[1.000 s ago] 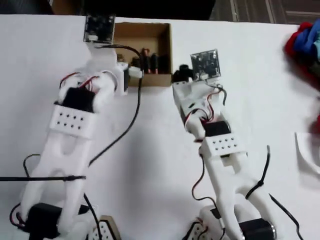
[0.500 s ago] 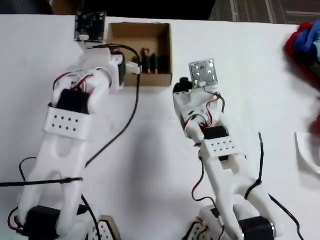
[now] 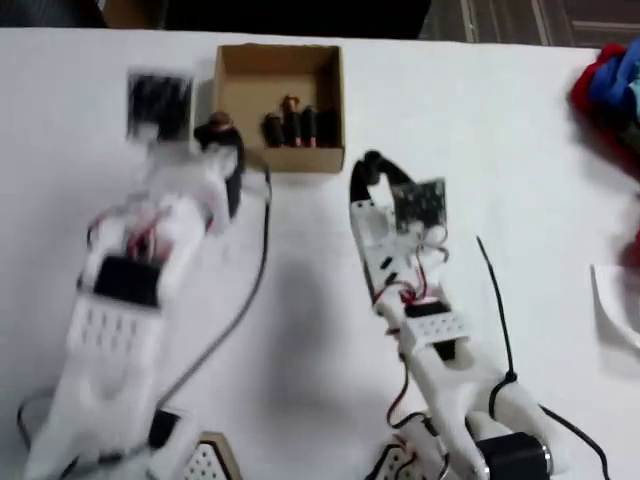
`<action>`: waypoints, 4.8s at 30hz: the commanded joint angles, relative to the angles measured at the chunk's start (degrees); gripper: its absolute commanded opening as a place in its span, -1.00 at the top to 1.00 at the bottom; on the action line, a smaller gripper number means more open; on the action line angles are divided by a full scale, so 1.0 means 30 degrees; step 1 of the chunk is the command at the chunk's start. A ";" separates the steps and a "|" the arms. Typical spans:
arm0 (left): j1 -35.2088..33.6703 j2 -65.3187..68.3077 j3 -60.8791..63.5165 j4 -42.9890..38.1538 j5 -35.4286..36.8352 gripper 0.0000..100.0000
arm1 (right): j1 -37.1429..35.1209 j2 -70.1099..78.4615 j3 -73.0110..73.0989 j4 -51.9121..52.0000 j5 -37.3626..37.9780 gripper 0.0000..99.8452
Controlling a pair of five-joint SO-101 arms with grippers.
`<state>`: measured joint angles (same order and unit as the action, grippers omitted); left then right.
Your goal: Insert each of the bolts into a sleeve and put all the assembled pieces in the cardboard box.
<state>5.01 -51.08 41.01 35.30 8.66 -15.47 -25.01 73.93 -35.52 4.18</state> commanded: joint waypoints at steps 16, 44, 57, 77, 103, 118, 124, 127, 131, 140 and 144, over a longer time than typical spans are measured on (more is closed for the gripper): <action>0.3722 -0.0234 0.4088 -1.5355 0.0205 0.95 | -0.1597 0.4703 -0.0996 -0.7370 0.1348 0.96; 0.5011 0.1524 0.2945 -1.0725 0.4132 0.95 | -0.2095 1.4403 -0.1407 -1.8095 -0.0147 0.96; 0.5040 0.6095 0.0396 -1.2103 0.4132 0.95 | -0.2330 1.0007 -0.0205 -1.2586 -0.0176 0.96; 0.4923 0.8381 -0.0630 -1.2396 0.4132 0.95 | -0.3238 0.6403 0.0147 -0.9538 -0.0205 0.96; 0.4601 0.8733 -0.0982 -1.2278 0.4132 0.95 | -0.3238 0.6344 0.0147 -0.9070 -0.0176 0.96; 0.4132 1.1136 -0.1158 -1.2396 0.2403 0.95 | -0.3121 0.6344 0.0147 -0.9040 -0.0176 0.96; 0.4366 1.1048 -0.0982 -1.1722 0.0088 0.95 | -0.3121 0.6344 0.0059 -0.9011 -0.0176 0.96; 0.4396 1.1018 -0.1011 -1.0608 -0.0674 0.95 | -0.3092 0.6374 0.0059 -0.9011 -0.0176 0.96; 0.4249 1.1018 -0.0952 -0.9289 -0.0850 0.95 | -0.3092 0.6374 0.0029 -0.9011 -0.0176 0.96; 0.5011 1.1018 -0.0952 -0.8967 -0.0733 0.95 | -0.2828 0.6374 -0.0147 -0.9011 -0.0176 0.96; 0.5919 1.0960 -0.1128 -0.7766 -0.0762 0.95 | -0.1919 0.6491 -0.1026 -0.8777 -0.0176 0.96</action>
<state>20.66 -17.49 38.46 9.19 6.64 -23.47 -2.77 74.55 -62.59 4.00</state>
